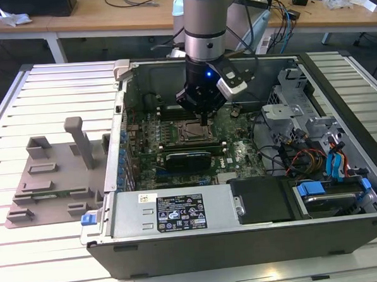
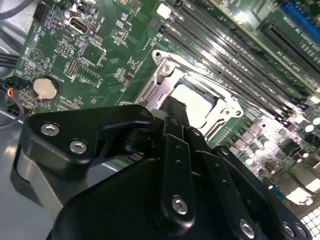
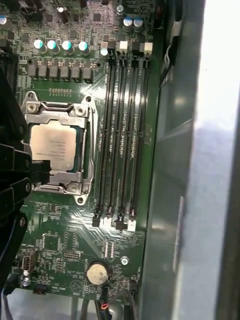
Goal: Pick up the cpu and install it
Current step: 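Install the first cpu locking lever, then install the second cpu locking lever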
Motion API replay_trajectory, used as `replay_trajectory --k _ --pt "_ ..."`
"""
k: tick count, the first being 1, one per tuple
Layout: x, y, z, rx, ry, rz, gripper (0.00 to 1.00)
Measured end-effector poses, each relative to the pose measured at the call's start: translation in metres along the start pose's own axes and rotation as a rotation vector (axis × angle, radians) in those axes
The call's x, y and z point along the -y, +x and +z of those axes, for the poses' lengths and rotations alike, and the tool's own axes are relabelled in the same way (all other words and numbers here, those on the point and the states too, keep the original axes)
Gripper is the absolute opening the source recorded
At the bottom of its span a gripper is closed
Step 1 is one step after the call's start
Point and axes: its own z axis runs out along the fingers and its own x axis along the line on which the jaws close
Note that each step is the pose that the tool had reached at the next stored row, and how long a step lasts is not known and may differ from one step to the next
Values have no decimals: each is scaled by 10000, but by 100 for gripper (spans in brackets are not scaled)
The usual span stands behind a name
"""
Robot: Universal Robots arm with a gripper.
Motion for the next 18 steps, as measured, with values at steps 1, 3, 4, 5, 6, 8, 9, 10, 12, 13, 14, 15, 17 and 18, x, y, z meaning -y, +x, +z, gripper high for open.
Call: replay_trajectory --k 1,3,4,5,6,8,9,10,12,13,14,15,17,18 --pt "8 8 -9 10 14 0 11" --pt "20 20 -35 29 29 1 11" --pt "25 23 -62 35 32 0 11" --pt "27 24 -84 39 32 1 11" --pt "28 25 -89 41 31 2 11" --pt "28 25 -90 40 32 2 11" --pt "29 25 -90 40 33 2 11" --pt "29 25 -90 40 33 3 11" --pt "29 25 -90 40 32 2 11" --pt "30 25 -90 40 33 2 11" --pt "30 25 -90 40 33 2 11" --pt "30 25 -90 40 33 2 11" --pt "30 26 -90 39 34 2 11" --pt "30 26 -90 39 34 2 11"
